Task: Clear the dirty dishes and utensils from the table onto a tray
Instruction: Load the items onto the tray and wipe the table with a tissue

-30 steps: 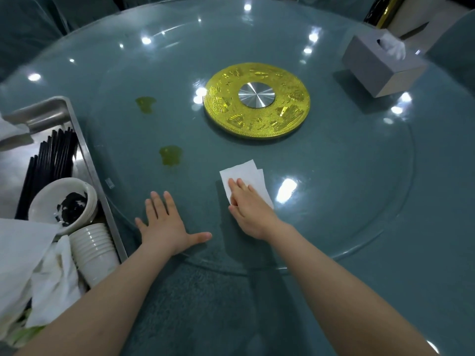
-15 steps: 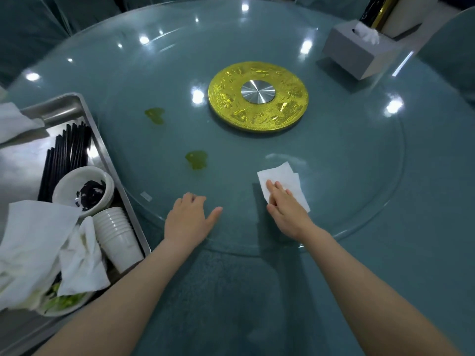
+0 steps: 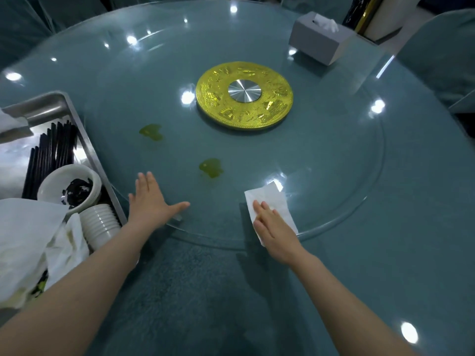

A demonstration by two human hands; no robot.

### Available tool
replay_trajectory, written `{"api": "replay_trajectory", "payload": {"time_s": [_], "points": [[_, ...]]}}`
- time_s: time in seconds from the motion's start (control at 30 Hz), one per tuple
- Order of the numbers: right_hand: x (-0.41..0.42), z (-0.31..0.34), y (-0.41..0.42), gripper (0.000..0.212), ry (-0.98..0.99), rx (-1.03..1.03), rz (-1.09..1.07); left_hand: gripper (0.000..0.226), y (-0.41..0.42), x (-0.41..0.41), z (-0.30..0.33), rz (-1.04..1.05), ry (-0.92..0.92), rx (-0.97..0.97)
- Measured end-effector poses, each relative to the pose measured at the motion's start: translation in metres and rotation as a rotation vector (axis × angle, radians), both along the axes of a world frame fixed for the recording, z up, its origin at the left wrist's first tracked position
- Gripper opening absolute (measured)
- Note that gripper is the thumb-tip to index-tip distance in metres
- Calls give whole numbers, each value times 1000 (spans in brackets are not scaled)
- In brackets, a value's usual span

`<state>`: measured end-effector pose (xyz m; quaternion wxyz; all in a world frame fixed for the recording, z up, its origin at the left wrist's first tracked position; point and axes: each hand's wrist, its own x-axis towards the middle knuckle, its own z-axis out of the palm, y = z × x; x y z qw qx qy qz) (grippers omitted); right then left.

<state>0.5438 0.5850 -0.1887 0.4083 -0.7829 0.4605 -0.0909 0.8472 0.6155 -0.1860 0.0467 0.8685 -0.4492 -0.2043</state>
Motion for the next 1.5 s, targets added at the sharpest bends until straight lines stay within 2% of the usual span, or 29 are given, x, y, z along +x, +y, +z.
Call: {"api": "replay_trajectory", "payload": {"time_s": [0.1, 0.13, 0.23, 0.3, 0.6, 0.7, 0.87, 1.03, 1.27, 1.37, 1.5], "points": [[-17, 3, -8, 26, -113, 62, -132, 142, -4, 6, 1, 33, -12, 97], [-21, 3, -10, 27, -92, 26, -145, 143, -4, 7, 1, 24, -17, 140], [-27, -8, -13, 50, 194, -180, -11, 144, 1, 2, -4, -27, -48, 217], [-28, -20, -15, 53, 372, -293, 28, 143, 4, -7, -5, -41, -61, 208], [-35, -30, -44, 50, 480, -305, -146, 135, 13, -39, 11, -172, -185, 267], [-26, -23, -67, 49, 473, -282, -200, 126, 14, -51, 16, -212, -279, 270], [-4, -13, -104, 46, 456, -314, -249, 88, 21, -61, 17, -312, -386, 211], [20, -16, -111, 52, 428, -332, -154, 66, 30, -70, 14, -318, -316, 132], [14, -27, -71, 56, 414, -393, 39, 51, 33, -72, 12, -181, -138, -85], [11, -28, -56, 57, 381, -365, 66, 61, 31, -62, 10, -140, -59, -186], [-2, -27, -44, 54, 289, -321, 136, 112, 23, -30, 7, -43, -65, -55]]}}
